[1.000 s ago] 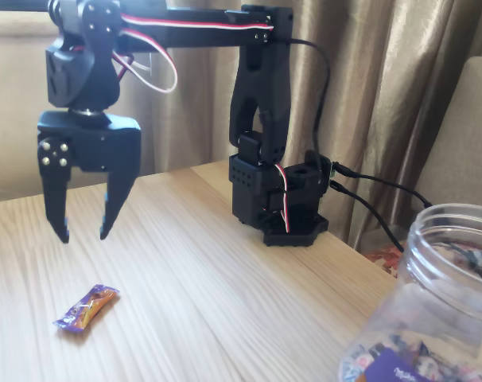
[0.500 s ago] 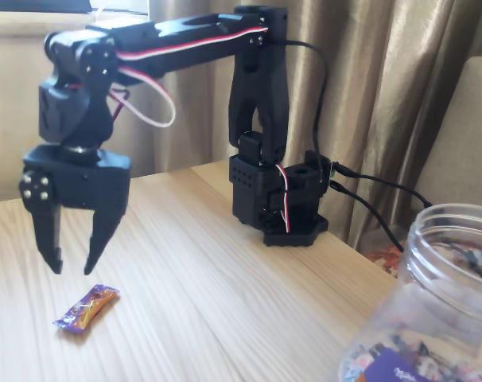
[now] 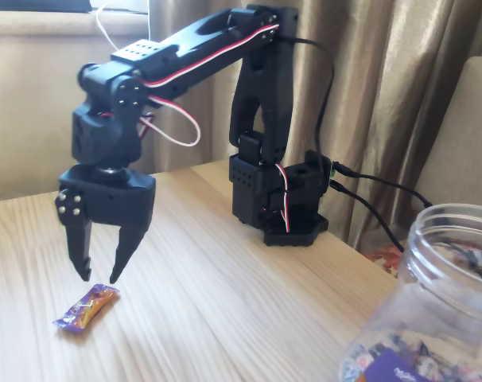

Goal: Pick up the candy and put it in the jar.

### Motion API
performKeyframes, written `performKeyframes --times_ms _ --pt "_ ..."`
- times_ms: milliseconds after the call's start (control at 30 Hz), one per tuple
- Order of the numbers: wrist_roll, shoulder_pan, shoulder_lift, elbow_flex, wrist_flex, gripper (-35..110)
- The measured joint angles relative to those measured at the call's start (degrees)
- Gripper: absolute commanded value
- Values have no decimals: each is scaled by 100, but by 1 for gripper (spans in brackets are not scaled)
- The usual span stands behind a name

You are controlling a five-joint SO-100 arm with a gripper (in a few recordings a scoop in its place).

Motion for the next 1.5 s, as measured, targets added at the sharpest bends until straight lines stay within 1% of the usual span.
performKeyframes --times_ms 33,100,200,267,433,567,700,900,1033,1500 --pt "167 -18 -35 -26 79 34" --pt "448 -9 -255 -141 299 41" --pt "835 -88 -633 -369 510 41" --pt "1090 -53 -773 -404 492 45" --pt "1784 -202 -888 -439 510 42" --pt "2109 -387 -888 -501 334 32" --pt "2435 -519 -993 -598 26 28" --pt "2558 -686 -1283 -853 35 31" --pt "2514 -598 -1283 -861 -114 39" --pt "2391 -255 -1380 -650 -378 38"
